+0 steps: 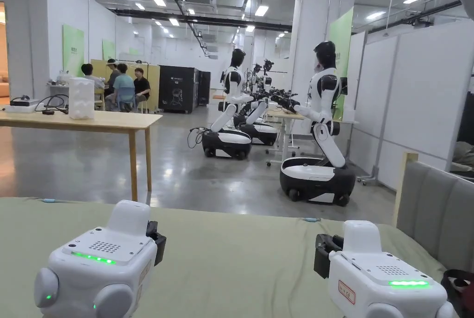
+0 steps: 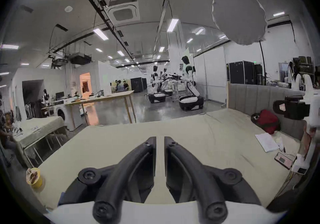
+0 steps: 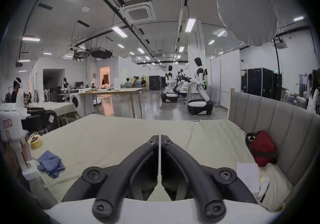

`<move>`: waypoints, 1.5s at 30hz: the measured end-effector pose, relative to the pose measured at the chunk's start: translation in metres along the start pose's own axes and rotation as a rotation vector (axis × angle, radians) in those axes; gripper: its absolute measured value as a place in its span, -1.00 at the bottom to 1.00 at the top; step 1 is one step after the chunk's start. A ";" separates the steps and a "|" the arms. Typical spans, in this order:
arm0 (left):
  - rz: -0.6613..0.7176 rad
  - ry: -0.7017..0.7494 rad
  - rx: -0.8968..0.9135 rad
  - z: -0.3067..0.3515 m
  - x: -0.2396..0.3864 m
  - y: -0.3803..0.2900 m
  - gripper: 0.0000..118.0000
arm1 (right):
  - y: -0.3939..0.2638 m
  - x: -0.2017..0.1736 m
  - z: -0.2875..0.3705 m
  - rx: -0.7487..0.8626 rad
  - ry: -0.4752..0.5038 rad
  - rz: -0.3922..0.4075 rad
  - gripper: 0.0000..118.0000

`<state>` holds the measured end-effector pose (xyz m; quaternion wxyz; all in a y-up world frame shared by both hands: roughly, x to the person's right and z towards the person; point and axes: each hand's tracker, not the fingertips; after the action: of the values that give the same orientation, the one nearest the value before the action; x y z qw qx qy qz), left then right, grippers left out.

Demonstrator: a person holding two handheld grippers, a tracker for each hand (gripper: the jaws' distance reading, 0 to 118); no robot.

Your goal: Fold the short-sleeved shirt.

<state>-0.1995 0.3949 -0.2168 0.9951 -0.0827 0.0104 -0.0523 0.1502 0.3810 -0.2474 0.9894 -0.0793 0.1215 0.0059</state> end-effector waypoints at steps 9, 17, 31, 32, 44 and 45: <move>0.022 -0.021 0.005 -0.008 -0.008 -0.007 0.61 | -0.008 -0.010 -0.006 -0.022 0.043 0.008 0.65; 0.016 -0.030 0.008 0.007 0.004 0.000 1.00 | -0.002 -0.022 -0.004 -0.018 0.064 0.010 1.00; 0.054 -0.030 0.006 0.005 -0.005 -0.004 1.00 | 0.016 -0.030 -0.002 -0.070 -0.034 -0.040 1.00; 0.058 -0.031 0.004 0.005 -0.006 -0.004 1.00 | 0.015 -0.029 -0.003 -0.089 -0.049 -0.062 1.00; 0.097 -0.012 0.007 0.005 -0.012 -0.008 1.00 | 0.023 -0.045 0.010 -0.151 -0.081 -0.093 1.00; 0.099 -0.011 0.007 0.005 -0.013 -0.008 1.00 | 0.025 -0.045 0.012 -0.149 -0.078 -0.096 1.00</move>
<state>-0.2135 0.3893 -0.2101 0.9968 -0.0790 0.0089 -0.0024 0.1082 0.4077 -0.2292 0.9838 -0.1584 0.0781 -0.0295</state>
